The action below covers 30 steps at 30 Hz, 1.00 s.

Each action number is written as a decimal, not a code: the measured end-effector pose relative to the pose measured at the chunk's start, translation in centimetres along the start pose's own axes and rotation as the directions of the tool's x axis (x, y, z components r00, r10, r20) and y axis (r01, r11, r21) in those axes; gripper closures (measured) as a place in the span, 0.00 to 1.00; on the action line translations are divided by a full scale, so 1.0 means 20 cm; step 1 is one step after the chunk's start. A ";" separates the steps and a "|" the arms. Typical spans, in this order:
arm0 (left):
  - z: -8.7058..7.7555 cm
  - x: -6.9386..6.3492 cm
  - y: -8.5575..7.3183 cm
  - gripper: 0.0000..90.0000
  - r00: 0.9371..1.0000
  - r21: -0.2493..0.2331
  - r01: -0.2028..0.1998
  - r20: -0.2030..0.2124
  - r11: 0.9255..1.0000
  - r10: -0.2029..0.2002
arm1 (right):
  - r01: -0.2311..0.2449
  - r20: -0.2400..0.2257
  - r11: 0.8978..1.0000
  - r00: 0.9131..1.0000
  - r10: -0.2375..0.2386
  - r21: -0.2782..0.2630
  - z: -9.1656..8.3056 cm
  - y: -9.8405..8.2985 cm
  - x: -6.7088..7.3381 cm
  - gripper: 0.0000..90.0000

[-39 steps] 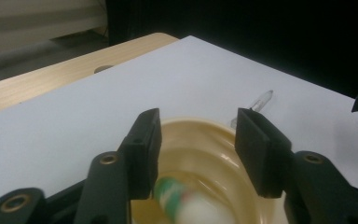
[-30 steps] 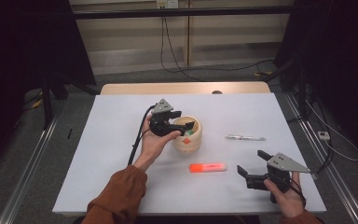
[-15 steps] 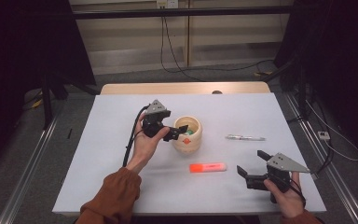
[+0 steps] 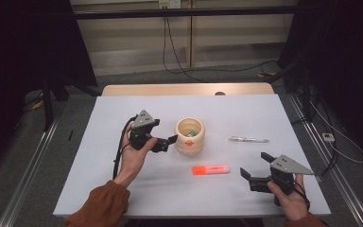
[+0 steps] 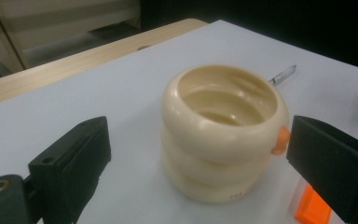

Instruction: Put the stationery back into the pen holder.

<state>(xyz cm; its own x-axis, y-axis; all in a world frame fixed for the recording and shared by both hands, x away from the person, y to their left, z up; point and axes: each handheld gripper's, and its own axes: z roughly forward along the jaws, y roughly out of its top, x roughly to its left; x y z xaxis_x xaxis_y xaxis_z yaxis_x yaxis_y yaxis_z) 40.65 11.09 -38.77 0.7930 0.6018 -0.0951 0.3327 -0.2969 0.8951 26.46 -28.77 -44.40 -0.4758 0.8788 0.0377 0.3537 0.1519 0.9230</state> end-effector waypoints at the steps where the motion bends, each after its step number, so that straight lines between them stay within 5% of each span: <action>1: -0.02 0.00 -0.01 0.07 1.000 0.001 0.015 0.013 1.000 -0.015 | 0.000 0.000 1.000 1.000 0.000 -0.001 0.00 0.00 0.00 0.04; 9: -0.11 -0.04 -0.10 0.07 0.998 0.017 -0.019 -0.054 1.000 0.020 | 0.002 -0.002 1.000 1.000 -0.002 0.002 0.00 0.00 0.00 0.04; 12: -0.13 -0.06 -0.13 0.07 1.000 0.022 0.005 0.005 1.000 -0.005 | 0.004 -0.007 1.000 1.000 -0.004 0.004 0.00 0.00 0.00 0.04; 15: -0.16 -0.09 -0.16 0.07 1.000 0.050 -0.019 -0.016 0.999 0.020 | 0.004 -0.008 1.000 1.000 -0.004 0.003 0.00 0.00 0.00 0.04; 25: -0.24 -0.10 -0.31 0.06 1.000 0.094 -0.007 -0.022 0.996 0.009 | 0.008 -0.009 1.000 1.000 -0.008 0.010 0.01 0.00 0.01 0.04; 30: -0.28 -0.11 -0.36 0.06 0.998 0.101 0.008 -0.070 0.995 -0.001 | 0.016 -0.022 0.999 1.000 -0.015 0.033 0.03 0.00 0.02 0.04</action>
<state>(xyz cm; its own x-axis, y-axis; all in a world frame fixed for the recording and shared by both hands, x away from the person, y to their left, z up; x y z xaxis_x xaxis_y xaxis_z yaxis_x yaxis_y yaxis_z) 33.52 16.09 -42.58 0.7551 0.6524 -0.0649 0.3884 -0.3653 0.8460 26.68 -28.20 -44.64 -0.4986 0.8662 0.0322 0.3723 0.1805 0.9104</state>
